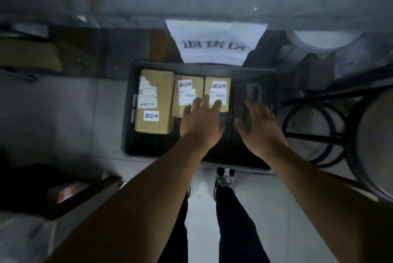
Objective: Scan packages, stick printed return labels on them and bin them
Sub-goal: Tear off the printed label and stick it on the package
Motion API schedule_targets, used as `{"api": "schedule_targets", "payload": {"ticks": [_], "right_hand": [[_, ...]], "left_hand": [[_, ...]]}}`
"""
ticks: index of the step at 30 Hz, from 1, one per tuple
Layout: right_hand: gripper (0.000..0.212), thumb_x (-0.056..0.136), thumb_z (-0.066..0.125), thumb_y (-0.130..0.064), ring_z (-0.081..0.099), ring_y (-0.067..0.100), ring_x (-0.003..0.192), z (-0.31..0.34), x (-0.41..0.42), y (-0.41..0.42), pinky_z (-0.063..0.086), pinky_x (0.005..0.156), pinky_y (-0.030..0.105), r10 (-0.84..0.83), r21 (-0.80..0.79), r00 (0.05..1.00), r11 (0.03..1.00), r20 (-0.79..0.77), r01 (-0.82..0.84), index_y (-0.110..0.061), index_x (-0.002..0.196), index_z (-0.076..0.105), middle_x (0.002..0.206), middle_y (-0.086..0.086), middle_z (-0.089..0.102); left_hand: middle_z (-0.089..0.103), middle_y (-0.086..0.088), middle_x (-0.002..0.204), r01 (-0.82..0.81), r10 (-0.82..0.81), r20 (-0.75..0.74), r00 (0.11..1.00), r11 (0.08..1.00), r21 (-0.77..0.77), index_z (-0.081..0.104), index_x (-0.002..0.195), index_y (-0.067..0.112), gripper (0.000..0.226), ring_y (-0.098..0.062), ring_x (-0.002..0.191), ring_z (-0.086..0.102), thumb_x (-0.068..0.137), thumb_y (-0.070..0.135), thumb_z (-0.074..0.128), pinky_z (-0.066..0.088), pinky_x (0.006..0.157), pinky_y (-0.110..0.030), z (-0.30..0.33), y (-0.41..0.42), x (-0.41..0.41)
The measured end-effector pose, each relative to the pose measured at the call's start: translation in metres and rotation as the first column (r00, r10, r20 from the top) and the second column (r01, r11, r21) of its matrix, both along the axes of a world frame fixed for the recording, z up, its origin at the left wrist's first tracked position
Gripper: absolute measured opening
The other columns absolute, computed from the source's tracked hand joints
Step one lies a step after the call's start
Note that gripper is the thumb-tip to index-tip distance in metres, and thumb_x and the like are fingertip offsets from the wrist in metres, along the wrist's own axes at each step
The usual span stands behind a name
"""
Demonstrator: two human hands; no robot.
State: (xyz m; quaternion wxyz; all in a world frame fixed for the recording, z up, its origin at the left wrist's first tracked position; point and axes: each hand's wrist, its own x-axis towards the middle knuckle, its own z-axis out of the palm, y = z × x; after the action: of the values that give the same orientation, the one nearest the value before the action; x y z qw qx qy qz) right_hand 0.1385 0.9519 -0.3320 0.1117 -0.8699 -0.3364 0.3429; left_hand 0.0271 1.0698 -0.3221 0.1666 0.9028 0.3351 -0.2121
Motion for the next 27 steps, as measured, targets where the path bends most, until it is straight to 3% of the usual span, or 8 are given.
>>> {"api": "schedule_targets", "payload": {"ticks": [5,8,17,22,27], "right_hand": [[0.066,0.098,0.048,-0.044,0.028,0.032,0.141,0.134,-0.039,-0.071,0.038,0.107,0.047,0.003,-0.057,0.998,0.998,0.055,0.0,-0.018,0.153,0.023,0.154,0.01,0.028],[0.067,0.097,0.048,-0.045,0.032,0.033,0.138,0.182,-0.067,-0.118,0.038,0.106,0.048,-0.07,-0.061,0.992,0.995,0.108,0.077,-0.019,0.153,0.023,0.153,0.011,0.03],[0.066,0.098,0.046,-0.049,0.031,0.03,0.141,0.269,-0.174,-0.264,0.034,0.112,0.047,-0.365,-0.097,0.907,0.916,0.21,0.39,-0.022,0.154,0.021,0.155,0.008,0.03],[0.068,0.098,0.046,-0.051,0.031,0.03,0.141,0.304,-0.205,-0.334,0.034,0.111,0.047,-0.533,-0.057,0.8,0.822,0.275,0.567,-0.023,0.154,0.02,0.155,0.008,0.031],[0.068,0.097,0.048,-0.053,0.031,0.031,0.141,0.339,-0.22,-0.42,0.036,0.112,0.048,-0.661,0.015,0.678,0.719,0.323,0.695,-0.025,0.154,0.022,0.157,0.008,0.029]], "left_hand": [[0.046,-0.011,0.14,0.028,-0.027,0.035,0.999,0.999,-0.032,0.043,0.142,0.02,0.048,-0.03,0.128,0.045,0.098,0.038,0.046,0.043,0.095,-0.044,0.128,-0.053,-0.02],[0.047,-0.01,0.139,0.097,-0.096,0.05,0.994,0.995,-0.023,0.044,0.142,0.02,0.047,-0.029,0.127,0.046,0.099,0.038,0.044,0.044,0.094,-0.044,0.175,-0.084,-0.051],[0.047,-0.007,0.138,0.406,-0.402,0.094,0.911,0.914,-0.021,0.046,0.141,0.023,0.044,-0.029,0.127,0.045,0.099,0.038,0.046,0.044,0.095,-0.042,0.258,-0.183,-0.117],[0.046,-0.007,0.139,0.519,-0.511,0.151,0.846,0.855,-0.013,0.046,0.14,0.023,0.044,-0.029,0.128,0.041,0.099,0.038,0.048,0.043,0.098,-0.043,0.291,-0.249,-0.117],[0.049,-0.006,0.134,0.647,-0.64,0.251,0.726,0.76,0.065,0.049,0.137,0.023,0.043,-0.029,0.126,0.043,0.097,0.038,0.05,0.043,0.094,-0.041,0.323,-0.337,-0.098]]}}
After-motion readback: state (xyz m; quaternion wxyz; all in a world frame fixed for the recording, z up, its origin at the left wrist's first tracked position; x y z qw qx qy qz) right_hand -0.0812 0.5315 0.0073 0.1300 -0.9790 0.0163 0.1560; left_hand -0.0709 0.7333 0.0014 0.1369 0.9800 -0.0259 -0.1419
